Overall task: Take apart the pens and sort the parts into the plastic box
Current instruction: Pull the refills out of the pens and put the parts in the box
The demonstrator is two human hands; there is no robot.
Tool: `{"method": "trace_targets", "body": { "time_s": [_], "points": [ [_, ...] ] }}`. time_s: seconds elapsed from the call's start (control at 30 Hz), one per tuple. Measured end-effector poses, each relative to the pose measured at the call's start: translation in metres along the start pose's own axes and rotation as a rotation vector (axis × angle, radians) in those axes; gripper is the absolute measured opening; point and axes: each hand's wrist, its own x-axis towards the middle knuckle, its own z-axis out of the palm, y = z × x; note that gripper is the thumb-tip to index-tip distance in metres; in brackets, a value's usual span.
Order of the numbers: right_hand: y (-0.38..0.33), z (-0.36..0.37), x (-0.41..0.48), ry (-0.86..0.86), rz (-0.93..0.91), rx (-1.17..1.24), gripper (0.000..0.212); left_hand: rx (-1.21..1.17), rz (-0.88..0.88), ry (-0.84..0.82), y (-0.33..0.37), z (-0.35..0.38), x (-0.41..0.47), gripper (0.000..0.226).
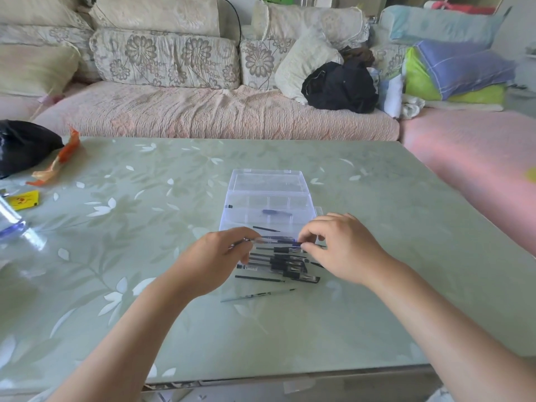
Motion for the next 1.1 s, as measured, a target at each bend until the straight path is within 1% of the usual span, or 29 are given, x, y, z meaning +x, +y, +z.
{"method": "trace_targets", "body": {
  "time_s": [0.23, 0.37, 0.47, 0.53, 0.6, 0.67, 0.77, 0.83, 0.9, 0.97, 1.03, 1.1],
  "points": [
    [-0.001, 0.006, 0.001, -0.024, 0.001, -0.013, 0.003, -0.093, -0.007, -0.019, -0.002, 0.000, 0.001, 0.032],
    [-0.003, 0.004, 0.002, -0.008, -0.031, -0.028, 0.004, -0.090, -0.007, -0.038, -0.002, -0.001, 0.001, 0.031],
    [-0.002, 0.001, 0.002, 0.005, -0.074, -0.078, 0.005, -0.057, -0.008, -0.060, -0.002, -0.003, -0.001, 0.028],
    [-0.002, 0.001, 0.002, 0.008, -0.088, -0.082, 0.006, -0.025, -0.006, -0.085, -0.001, -0.004, -0.002, 0.030],
    [-0.005, 0.001, 0.002, -0.005, -0.092, -0.042, 0.007, -0.002, -0.001, -0.132, 0.001, -0.004, -0.004, 0.032],
    [-0.008, 0.002, 0.001, -0.025, -0.095, 0.014, 0.007, -0.003, 0.009, -0.172, 0.002, -0.001, -0.004, 0.029],
    [-0.016, 0.005, -0.001, -0.033, -0.063, 0.166, 0.008, -0.013, 0.022, -0.178, 0.003, 0.003, -0.004, 0.022],
    [-0.022, 0.007, -0.002, -0.044, -0.013, 0.269, 0.009, -0.020, 0.035, -0.176, 0.004, 0.005, -0.004, 0.025],
    [-0.025, 0.006, -0.003, -0.077, 0.057, 0.382, 0.017, -0.037, 0.045, -0.171, 0.006, 0.008, -0.004, 0.031],
    [-0.026, 0.003, -0.003, -0.103, 0.115, 0.481, 0.028, -0.062, 0.044, -0.153, 0.005, 0.010, -0.003, 0.032],
    [-0.023, 0.000, -0.003, -0.107, 0.130, 0.516, 0.035, -0.080, 0.042, -0.140, 0.005, 0.011, -0.003, 0.031],
    [-0.016, -0.005, -0.002, -0.095, 0.150, 0.507, 0.035, -0.098, 0.049, -0.131, 0.004, 0.012, -0.003, 0.028]
  ]
}}
